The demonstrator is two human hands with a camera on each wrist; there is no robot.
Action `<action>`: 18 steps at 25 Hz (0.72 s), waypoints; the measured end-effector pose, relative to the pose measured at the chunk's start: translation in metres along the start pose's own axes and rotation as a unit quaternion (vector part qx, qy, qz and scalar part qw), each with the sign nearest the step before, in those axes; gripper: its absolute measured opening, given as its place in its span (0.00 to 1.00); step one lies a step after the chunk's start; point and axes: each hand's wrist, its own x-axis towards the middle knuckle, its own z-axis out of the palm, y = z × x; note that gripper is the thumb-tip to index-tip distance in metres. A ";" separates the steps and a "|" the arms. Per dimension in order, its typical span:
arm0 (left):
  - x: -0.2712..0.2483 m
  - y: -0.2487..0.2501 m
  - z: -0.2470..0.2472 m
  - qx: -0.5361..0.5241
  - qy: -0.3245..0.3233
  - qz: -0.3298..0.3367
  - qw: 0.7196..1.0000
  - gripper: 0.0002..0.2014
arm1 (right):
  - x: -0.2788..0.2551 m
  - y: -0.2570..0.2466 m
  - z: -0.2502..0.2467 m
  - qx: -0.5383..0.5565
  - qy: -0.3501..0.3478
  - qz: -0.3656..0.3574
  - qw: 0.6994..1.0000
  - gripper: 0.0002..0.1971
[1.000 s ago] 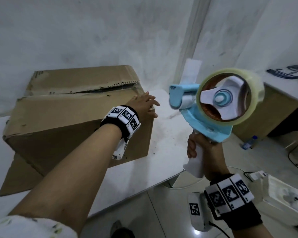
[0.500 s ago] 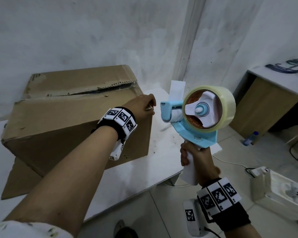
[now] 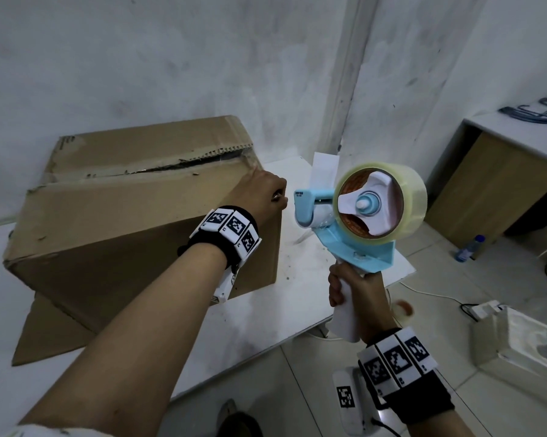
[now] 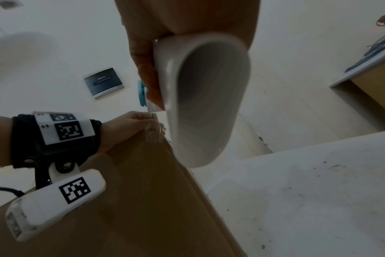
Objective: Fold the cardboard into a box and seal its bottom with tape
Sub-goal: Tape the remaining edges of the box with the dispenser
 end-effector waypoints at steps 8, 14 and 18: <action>0.011 0.004 0.016 0.039 -0.026 -0.061 0.997 0.16 | 0.000 0.008 -0.002 -0.027 -0.003 0.006 1.000 0.06; 0.006 0.016 0.003 0.044 -0.063 -0.105 0.991 0.28 | 0.011 0.006 -0.002 -0.027 0.006 0.001 1.000 0.06; 0.007 0.023 0.003 0.078 -0.076 -0.169 0.980 0.35 | 0.022 -0.002 0.001 -0.013 0.026 0.002 1.000 0.05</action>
